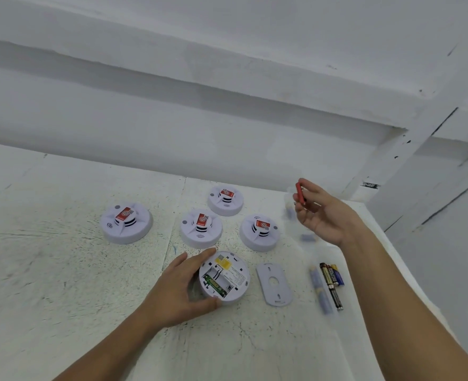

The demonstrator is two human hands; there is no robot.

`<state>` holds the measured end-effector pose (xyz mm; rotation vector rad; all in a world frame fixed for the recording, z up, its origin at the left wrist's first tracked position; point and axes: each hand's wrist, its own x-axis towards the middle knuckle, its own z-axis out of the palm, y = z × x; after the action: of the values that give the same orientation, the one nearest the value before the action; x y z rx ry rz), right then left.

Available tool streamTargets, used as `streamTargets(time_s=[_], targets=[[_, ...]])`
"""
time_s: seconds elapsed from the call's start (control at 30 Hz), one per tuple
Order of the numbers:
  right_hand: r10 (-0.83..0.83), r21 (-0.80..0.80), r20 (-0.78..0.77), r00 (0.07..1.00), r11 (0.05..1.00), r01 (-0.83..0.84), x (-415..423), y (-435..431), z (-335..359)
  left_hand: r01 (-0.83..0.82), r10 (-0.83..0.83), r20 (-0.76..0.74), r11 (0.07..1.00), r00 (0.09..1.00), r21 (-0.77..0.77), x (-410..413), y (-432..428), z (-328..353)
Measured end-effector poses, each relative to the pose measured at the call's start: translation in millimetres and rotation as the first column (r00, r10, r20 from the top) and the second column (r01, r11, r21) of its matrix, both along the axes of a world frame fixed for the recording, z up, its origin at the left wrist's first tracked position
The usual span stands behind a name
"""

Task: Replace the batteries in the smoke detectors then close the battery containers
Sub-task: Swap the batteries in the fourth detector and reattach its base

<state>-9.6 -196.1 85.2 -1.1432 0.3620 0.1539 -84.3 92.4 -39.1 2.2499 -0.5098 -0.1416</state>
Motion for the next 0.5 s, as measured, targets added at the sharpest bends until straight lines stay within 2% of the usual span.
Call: streamTargets(time_s=[0.43,0.5], targets=[[0.108,0.029,-0.099,0.989,0.994,-0.106,-38,53,-13,0.028,-0.028,-0.019,1.0,0.999,0.005,0,0,5],[0.161,-0.021,-0.098,0.982,0.986,-0.164,-42,62,-17,0.038,-0.038,-0.032,0.999,0.999,-0.003,1,0,3]])
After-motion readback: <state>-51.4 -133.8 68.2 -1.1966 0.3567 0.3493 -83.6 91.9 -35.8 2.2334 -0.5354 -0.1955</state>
